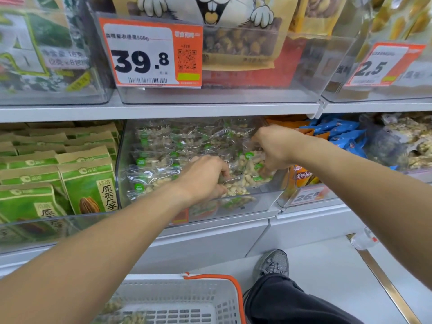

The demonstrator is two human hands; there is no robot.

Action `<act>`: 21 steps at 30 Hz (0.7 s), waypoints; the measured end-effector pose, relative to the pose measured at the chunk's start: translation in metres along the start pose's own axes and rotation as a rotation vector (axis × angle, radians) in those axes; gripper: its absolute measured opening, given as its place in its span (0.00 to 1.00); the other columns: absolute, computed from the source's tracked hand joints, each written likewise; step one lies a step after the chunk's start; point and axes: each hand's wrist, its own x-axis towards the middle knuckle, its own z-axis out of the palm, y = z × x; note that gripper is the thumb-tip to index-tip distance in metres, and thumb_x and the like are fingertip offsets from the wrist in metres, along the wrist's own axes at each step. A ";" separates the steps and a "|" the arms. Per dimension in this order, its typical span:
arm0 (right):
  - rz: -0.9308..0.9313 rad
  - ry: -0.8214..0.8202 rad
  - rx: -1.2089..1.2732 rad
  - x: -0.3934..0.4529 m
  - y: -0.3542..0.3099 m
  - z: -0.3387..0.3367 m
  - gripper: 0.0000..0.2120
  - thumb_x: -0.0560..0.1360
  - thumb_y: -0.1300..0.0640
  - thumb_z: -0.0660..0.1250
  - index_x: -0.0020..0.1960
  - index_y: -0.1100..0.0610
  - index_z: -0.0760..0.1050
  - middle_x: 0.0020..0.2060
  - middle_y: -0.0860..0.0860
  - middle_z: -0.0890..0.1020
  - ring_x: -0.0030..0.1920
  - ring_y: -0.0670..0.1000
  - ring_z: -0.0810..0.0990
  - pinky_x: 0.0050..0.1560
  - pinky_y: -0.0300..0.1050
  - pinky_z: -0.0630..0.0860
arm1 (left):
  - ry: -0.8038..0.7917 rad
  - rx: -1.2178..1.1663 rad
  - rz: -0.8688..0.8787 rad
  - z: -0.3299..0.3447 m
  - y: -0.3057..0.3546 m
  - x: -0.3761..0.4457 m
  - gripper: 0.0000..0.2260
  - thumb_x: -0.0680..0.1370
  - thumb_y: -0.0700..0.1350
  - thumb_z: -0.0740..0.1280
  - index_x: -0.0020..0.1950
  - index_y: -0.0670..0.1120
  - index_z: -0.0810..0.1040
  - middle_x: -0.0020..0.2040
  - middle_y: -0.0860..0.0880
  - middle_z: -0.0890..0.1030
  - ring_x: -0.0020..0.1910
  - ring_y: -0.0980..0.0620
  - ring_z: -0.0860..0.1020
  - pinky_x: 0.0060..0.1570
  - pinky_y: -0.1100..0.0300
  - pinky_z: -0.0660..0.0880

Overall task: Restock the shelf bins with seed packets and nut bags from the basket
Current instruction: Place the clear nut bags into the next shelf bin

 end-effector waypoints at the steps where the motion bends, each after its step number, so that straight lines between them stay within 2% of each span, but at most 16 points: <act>1: 0.006 -0.030 -0.003 0.004 -0.002 0.000 0.31 0.59 0.47 0.84 0.56 0.59 0.79 0.44 0.53 0.82 0.46 0.56 0.80 0.44 0.47 0.80 | 0.006 0.009 -0.008 0.001 0.000 0.000 0.12 0.71 0.51 0.76 0.53 0.52 0.81 0.56 0.52 0.81 0.56 0.49 0.77 0.63 0.53 0.68; 4: 0.044 -0.077 0.008 0.013 -0.007 -0.001 0.23 0.61 0.49 0.83 0.44 0.58 0.74 0.35 0.49 0.76 0.41 0.54 0.76 0.39 0.44 0.73 | 0.033 -0.016 -0.014 0.003 0.000 -0.001 0.12 0.72 0.53 0.75 0.54 0.52 0.82 0.61 0.52 0.80 0.62 0.50 0.75 0.67 0.53 0.64; 7: 0.038 -0.087 -0.004 0.018 -0.010 0.004 0.24 0.59 0.50 0.84 0.47 0.57 0.77 0.39 0.52 0.80 0.40 0.54 0.77 0.39 0.44 0.75 | 0.041 -0.037 -0.023 0.002 0.001 -0.002 0.11 0.73 0.53 0.74 0.54 0.51 0.83 0.64 0.52 0.79 0.65 0.50 0.74 0.67 0.56 0.62; 11: 0.045 -0.094 0.009 0.018 -0.010 0.008 0.23 0.60 0.51 0.84 0.44 0.58 0.74 0.34 0.48 0.75 0.43 0.55 0.78 0.39 0.44 0.74 | 0.045 -0.055 -0.035 0.002 0.003 -0.003 0.10 0.73 0.54 0.74 0.51 0.53 0.84 0.67 0.52 0.77 0.67 0.51 0.72 0.67 0.56 0.61; 13: 0.022 -0.088 0.006 0.019 -0.011 0.010 0.27 0.59 0.51 0.85 0.51 0.59 0.79 0.41 0.51 0.82 0.47 0.55 0.81 0.43 0.45 0.79 | 0.036 -0.080 -0.044 0.002 0.003 -0.005 0.08 0.73 0.54 0.75 0.50 0.53 0.85 0.68 0.52 0.77 0.68 0.52 0.72 0.68 0.56 0.60; 15: 0.000 -0.083 -0.006 0.020 -0.011 0.015 0.36 0.57 0.51 0.85 0.61 0.58 0.78 0.49 0.52 0.83 0.49 0.56 0.81 0.49 0.47 0.81 | 0.033 -0.111 -0.049 0.001 0.004 -0.007 0.07 0.73 0.53 0.75 0.48 0.53 0.85 0.67 0.51 0.77 0.67 0.53 0.72 0.70 0.55 0.61; 17: -0.006 -0.078 -0.004 0.021 -0.011 0.020 0.38 0.57 0.52 0.86 0.64 0.57 0.77 0.52 0.52 0.83 0.51 0.56 0.82 0.51 0.49 0.81 | 0.040 -0.130 -0.046 0.001 0.006 -0.008 0.06 0.72 0.53 0.76 0.46 0.53 0.86 0.66 0.50 0.78 0.66 0.54 0.74 0.70 0.52 0.64; 19: 0.002 -0.077 0.002 0.022 -0.011 0.024 0.32 0.56 0.52 0.86 0.57 0.56 0.79 0.47 0.51 0.83 0.47 0.56 0.81 0.47 0.47 0.80 | 0.024 -0.142 -0.050 0.001 0.008 -0.009 0.05 0.72 0.53 0.76 0.45 0.54 0.86 0.65 0.52 0.79 0.63 0.55 0.75 0.69 0.51 0.65; 21: 0.005 -0.043 -0.015 0.021 -0.013 0.029 0.23 0.55 0.51 0.86 0.43 0.54 0.77 0.36 0.50 0.79 0.40 0.55 0.79 0.39 0.45 0.74 | 0.018 -0.169 -0.050 0.000 0.008 -0.008 0.03 0.72 0.52 0.76 0.42 0.55 0.85 0.63 0.54 0.80 0.61 0.55 0.76 0.68 0.50 0.67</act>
